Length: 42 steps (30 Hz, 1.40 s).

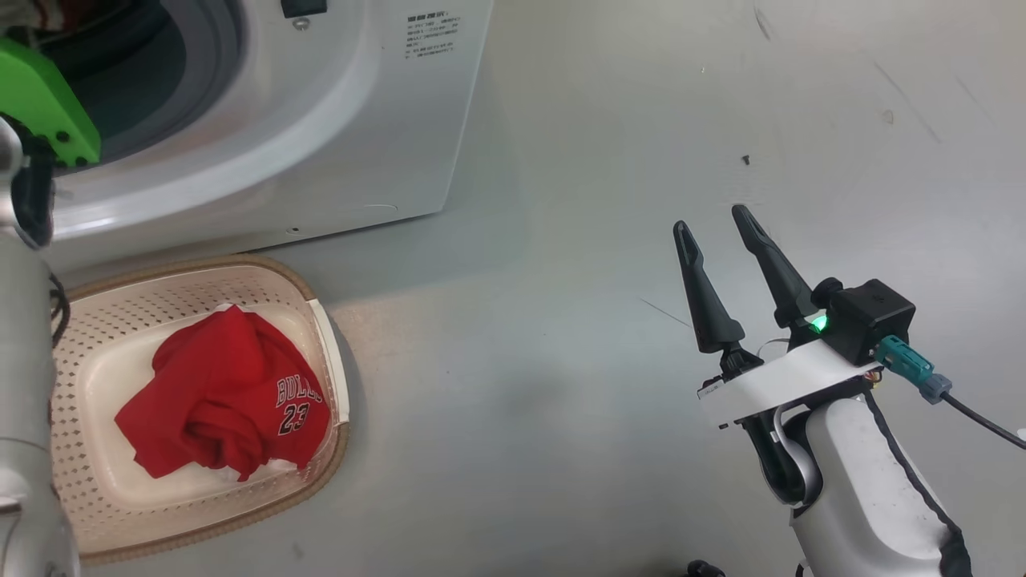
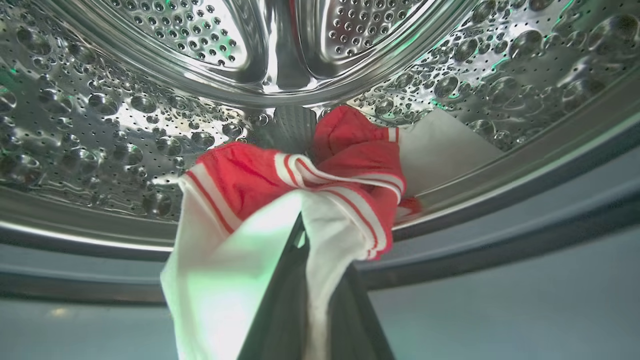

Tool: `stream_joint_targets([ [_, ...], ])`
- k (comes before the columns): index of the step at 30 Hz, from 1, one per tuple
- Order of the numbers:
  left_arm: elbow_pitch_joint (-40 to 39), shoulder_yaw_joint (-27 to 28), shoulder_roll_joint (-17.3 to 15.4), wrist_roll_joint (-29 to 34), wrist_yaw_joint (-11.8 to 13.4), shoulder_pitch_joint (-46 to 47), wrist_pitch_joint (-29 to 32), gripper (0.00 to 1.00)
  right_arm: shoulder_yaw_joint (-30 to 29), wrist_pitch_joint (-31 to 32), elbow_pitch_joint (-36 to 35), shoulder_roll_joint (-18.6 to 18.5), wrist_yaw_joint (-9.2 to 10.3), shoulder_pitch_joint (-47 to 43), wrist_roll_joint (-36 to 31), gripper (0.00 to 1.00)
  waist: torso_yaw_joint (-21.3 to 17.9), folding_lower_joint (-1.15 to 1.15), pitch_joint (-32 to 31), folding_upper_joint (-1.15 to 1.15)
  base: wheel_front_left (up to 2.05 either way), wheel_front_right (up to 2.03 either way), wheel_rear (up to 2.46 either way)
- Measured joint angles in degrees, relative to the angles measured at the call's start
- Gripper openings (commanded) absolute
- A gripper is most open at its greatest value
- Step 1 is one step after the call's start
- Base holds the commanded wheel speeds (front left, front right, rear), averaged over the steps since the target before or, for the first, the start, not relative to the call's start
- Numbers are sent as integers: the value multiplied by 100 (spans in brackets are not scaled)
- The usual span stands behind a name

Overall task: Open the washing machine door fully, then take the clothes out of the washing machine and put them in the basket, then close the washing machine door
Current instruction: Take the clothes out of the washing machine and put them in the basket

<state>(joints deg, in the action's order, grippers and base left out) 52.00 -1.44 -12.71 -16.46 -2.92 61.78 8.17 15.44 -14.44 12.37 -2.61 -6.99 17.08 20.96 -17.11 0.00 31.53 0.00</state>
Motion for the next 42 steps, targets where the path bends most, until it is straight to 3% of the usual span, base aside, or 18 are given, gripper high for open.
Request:
stream_joint_targets([
  [26,252,54,393,-414,-353,-1814,-1681,0,3,0,297,-16,0,-594,-62,100,602,0,-1394,0,0,0,0],
  [32,-33,-132,465,-322,-397,-1998,-2089,0,-15,0,305,-20,0,-734,-63,100,741,0,-1668,0,0,0,0],
  [42,-747,-270,354,-151,-397,-2304,-2247,0,-74,0,309,-20,0,-866,-69,100,923,0,-1969,0,0,0,0],
])
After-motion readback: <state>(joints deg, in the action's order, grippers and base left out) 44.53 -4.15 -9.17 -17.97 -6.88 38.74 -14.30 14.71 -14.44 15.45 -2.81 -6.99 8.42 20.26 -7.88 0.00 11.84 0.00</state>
